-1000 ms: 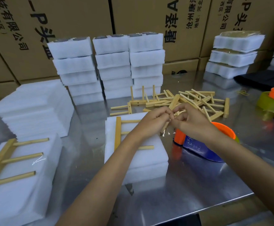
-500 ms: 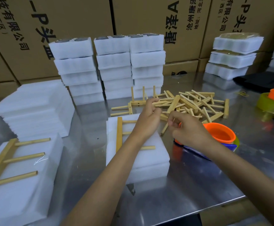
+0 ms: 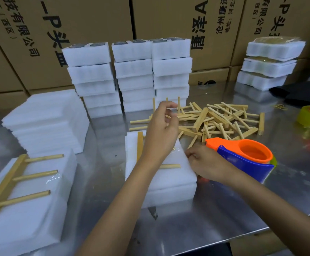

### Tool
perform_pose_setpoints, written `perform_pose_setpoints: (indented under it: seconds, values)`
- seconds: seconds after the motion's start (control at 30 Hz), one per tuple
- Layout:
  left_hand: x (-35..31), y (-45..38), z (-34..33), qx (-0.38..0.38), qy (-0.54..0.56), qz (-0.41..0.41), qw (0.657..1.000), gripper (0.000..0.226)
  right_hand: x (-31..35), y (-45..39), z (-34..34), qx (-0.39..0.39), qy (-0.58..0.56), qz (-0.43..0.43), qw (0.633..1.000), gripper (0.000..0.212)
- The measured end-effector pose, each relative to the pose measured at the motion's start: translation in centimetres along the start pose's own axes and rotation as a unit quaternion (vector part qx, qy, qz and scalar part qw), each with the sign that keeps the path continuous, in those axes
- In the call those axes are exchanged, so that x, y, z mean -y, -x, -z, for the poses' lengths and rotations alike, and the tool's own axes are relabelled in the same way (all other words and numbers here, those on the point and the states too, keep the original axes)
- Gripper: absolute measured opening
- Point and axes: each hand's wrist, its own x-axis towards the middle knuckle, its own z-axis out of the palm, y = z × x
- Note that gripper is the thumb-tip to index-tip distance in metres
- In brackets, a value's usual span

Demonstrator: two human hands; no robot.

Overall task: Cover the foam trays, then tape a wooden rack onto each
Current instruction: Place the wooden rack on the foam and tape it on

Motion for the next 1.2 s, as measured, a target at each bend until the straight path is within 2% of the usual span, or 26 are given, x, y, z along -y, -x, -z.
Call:
perform_pose_setpoints:
  seconds: [0.03, 0.1, 0.2, 0.27, 0.33, 0.37, 0.43, 0.57, 0.63, 0.67, 0.73, 0.77, 0.9, 1.0, 1.1, 1.13, 1.17, 1.2]
  values:
    - [0.0, 0.2, 0.9, -0.016, -0.020, -0.018, 0.999, 0.021, 0.0, 0.1, -0.2, 0.013, -0.005, -0.009, 1.000, 0.036]
    - [0.5, 0.3, 3.2, -0.050, -0.047, -0.001, 0.998, 0.022, 0.0, 0.4, -0.5, 0.006, -0.006, -0.021, 1.000, 0.036]
    - [2.3, 0.7, 7.4, -0.079, -0.140, 0.141, 0.977, 0.016, 0.5, 1.0, -1.2, -0.105, -0.005, 0.001, 0.994, 0.030]
    - [3.6, 2.0, 9.6, -0.019, -0.236, 0.234, 0.943, 0.024, 1.3, 1.5, -2.0, -0.120, -0.079, 0.004, 0.990, 0.036]
    - [4.5, 3.7, 10.1, 0.061, -0.231, 0.291, 0.926, 0.043, 2.0, 1.6, -2.9, -0.074, -0.125, -0.026, 0.989, 0.041]
    - [4.7, 4.4, 9.9, 0.076, -0.210, 0.307, 0.925, 0.049, 2.1, 1.6, -3.3, -0.060, -0.130, -0.040, 0.989, 0.043]
    - [4.8, 5.3, 9.4, 0.052, -0.195, 0.304, 0.931, 0.051, 2.4, 1.6, -3.9, -0.064, -0.162, -0.057, 0.983, 0.042]
    - [5.0, 6.3, 9.3, -0.022, -0.080, 0.289, 0.954, 0.043, 3.0, 1.8, -4.4, -0.112, -0.233, -0.035, 0.965, 0.044]
    - [5.4, 6.8, 9.4, -0.037, 0.031, 0.278, 0.959, 0.029, 3.7, 1.7, -4.3, -0.121, -0.281, -0.006, 0.952, 0.046]
    - [5.7, 6.9, 9.3, -0.040, 0.106, 0.278, 0.954, 0.034, 4.1, 1.7, -4.3, -0.120, -0.300, 0.008, 0.946, 0.049]
    - [5.9, 6.5, 9.4, -0.036, 0.235, 0.284, 0.929, 0.058, 4.9, 1.6, -4.3, -0.119, -0.317, 0.034, 0.940, 0.058]
    - [5.7, 6.2, 9.6, -0.022, 0.269, 0.275, 0.923, 0.061, 5.2, 1.5, -4.3, -0.123, -0.319, 0.044, 0.939, 0.061]
    - [5.4, 5.1, 10.5, 0.004, 0.333, 0.264, 0.905, 0.065, 5.8, 1.4, -3.2, -0.112, -0.355, 0.063, 0.926, 0.055]
    - [5.7, 5.1, 10.8, -0.018, 0.406, 0.287, 0.867, 0.059, 6.1, 1.7, -2.7, -0.086, -0.370, 0.080, 0.922, 0.054]
    - [5.2, 5.6, 10.2, -0.007, 0.459, 0.319, 0.829, 0.056, 6.2, 1.8, -2.4, -0.062, -0.424, 0.002, 0.904, 0.066]
    - [5.2, 5.6, 10.2, -0.010, 0.481, 0.311, 0.819, 0.056, 6.5, 1.8, -2.0, -0.029, -0.451, -0.030, 0.891, 0.061]
    - [5.4, 5.7, 10.2, -0.001, 0.518, 0.314, 0.796, 0.057, 6.8, 1.8, -1.5, 0.009, -0.474, -0.047, 0.879, 0.051]
    - [5.8, 5.7, 10.3, -0.021, 0.525, 0.331, 0.784, 0.058, 7.0, 1.9, -1.2, 0.037, -0.494, -0.053, 0.867, 0.042]
